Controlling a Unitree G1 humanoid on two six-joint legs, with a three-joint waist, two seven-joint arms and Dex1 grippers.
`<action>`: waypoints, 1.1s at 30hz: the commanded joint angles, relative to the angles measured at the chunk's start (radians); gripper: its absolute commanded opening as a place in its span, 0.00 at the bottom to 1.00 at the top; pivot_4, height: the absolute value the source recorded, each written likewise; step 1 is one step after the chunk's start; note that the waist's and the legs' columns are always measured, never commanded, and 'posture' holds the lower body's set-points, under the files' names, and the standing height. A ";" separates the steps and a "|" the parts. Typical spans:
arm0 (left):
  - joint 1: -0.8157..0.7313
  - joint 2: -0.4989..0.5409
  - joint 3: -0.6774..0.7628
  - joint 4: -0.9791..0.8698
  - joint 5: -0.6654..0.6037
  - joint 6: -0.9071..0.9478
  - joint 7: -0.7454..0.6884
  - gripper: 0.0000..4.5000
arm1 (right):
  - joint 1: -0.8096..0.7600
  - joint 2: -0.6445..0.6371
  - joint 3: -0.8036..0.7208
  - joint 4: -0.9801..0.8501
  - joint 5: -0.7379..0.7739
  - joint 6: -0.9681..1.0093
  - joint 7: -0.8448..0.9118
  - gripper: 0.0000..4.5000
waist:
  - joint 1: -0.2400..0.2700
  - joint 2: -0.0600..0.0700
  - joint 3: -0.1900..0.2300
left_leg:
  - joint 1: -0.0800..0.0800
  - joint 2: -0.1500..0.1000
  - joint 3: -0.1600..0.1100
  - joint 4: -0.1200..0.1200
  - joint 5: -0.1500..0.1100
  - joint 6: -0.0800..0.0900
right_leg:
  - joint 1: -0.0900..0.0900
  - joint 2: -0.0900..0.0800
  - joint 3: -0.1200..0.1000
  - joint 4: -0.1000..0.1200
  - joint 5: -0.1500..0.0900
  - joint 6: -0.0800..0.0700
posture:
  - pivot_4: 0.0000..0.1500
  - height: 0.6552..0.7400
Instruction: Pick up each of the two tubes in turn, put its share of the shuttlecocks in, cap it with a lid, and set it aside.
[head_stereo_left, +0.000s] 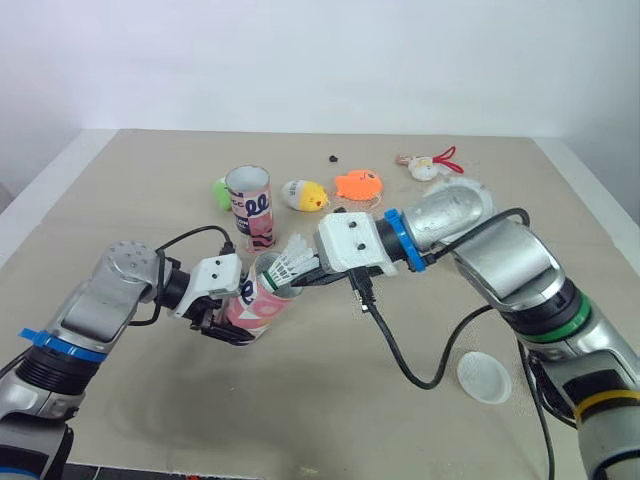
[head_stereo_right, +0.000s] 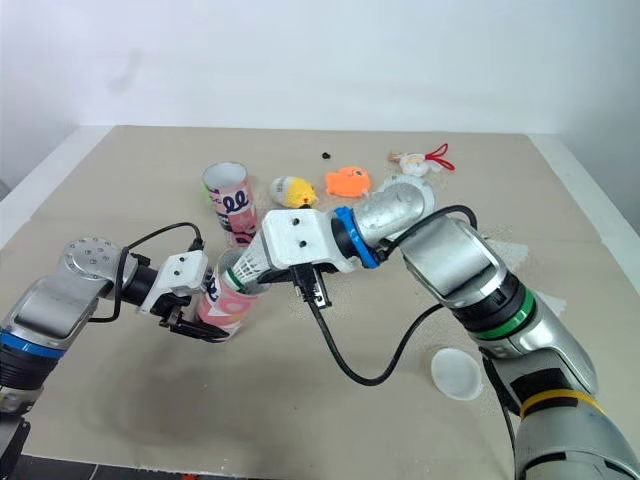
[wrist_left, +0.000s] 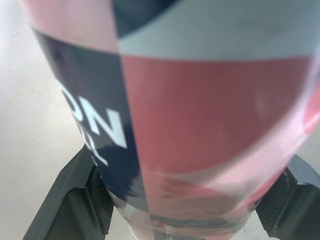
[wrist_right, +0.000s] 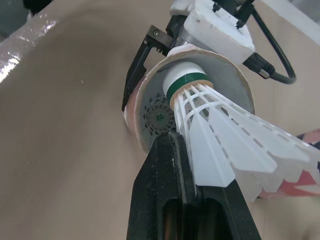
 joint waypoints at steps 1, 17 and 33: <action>0.026 0.000 -0.057 -0.003 0.007 0.020 0.004 0.72 | -0.040 0.025 -0.005 0.009 -0.018 -0.012 0.033 0.01 | 0.000 0.000 0.000 | 0.000 0.000 0.000 0.000 0.000 0.000 | 0.000 0.000 0.000 0.000 0.000 0.000 | 1.00 1.00; 0.034 0.005 -0.056 -0.001 0.007 0.012 0.011 0.72 | -0.103 0.114 -0.196 0.115 0.218 0.245 0.098 0.78 | 0.000 0.000 0.000 | 0.000 0.000 -0.002 0.000 0.000 0.000 | 0.000 0.000 -0.002 0.001 0.000 -0.002 | 1.00 1.00; -0.055 -0.031 -0.114 0.109 0.046 -0.100 -0.051 0.72 | 0.013 0.101 -0.259 -0.026 0.295 0.413 -0.132 0.07 | 0.001 0.000 0.000 | -0.001 -0.001 -0.004 0.000 0.000 0.000 | 0.001 0.000 -0.003 0.002 -0.001 -0.001 | 1.00 1.00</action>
